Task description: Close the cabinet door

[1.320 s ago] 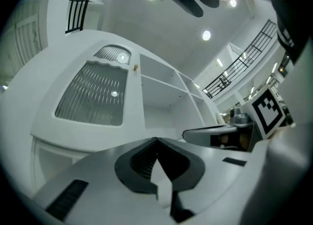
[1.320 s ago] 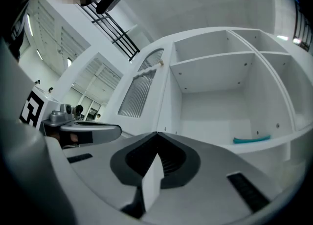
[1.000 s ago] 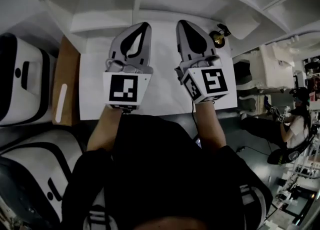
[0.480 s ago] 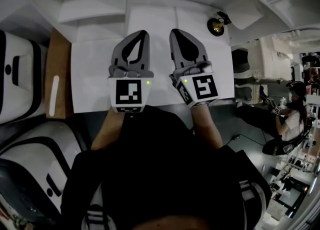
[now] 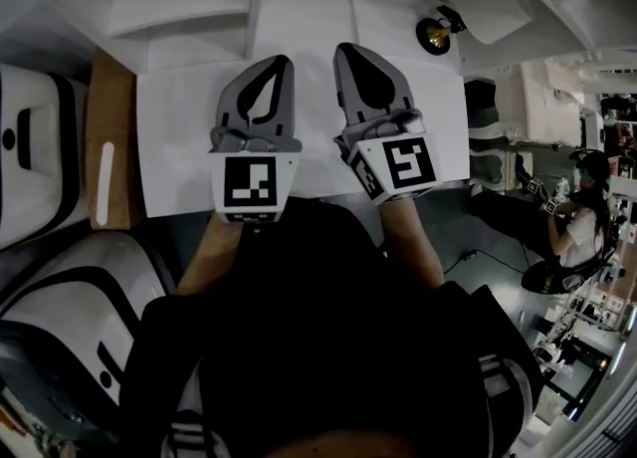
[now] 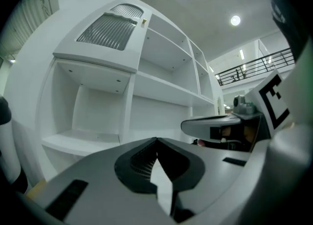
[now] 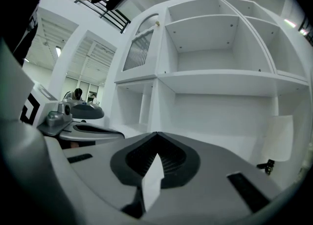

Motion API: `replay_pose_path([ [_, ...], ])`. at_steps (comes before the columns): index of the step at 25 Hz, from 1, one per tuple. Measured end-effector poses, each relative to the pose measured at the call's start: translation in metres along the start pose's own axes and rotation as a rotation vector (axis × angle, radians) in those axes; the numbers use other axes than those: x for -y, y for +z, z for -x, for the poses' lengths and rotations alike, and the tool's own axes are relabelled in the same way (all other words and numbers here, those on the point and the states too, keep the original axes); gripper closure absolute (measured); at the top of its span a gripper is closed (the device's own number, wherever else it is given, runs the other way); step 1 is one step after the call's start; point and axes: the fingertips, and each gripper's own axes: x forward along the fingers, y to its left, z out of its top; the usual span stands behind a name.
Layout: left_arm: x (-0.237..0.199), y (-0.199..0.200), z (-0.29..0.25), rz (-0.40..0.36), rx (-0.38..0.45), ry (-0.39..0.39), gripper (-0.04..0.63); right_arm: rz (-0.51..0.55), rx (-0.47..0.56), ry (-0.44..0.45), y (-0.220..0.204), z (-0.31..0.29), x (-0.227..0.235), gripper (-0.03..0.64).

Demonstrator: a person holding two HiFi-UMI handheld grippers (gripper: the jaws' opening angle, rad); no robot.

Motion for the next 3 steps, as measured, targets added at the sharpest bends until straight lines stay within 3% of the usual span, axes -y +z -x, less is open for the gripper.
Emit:
replay_pose_path([
  [3,-0.015,-0.007,0.002,-0.002,-0.024,0.022,0.583,-0.001,0.024,0.009,0.003,-0.01,-0.007,0.597],
])
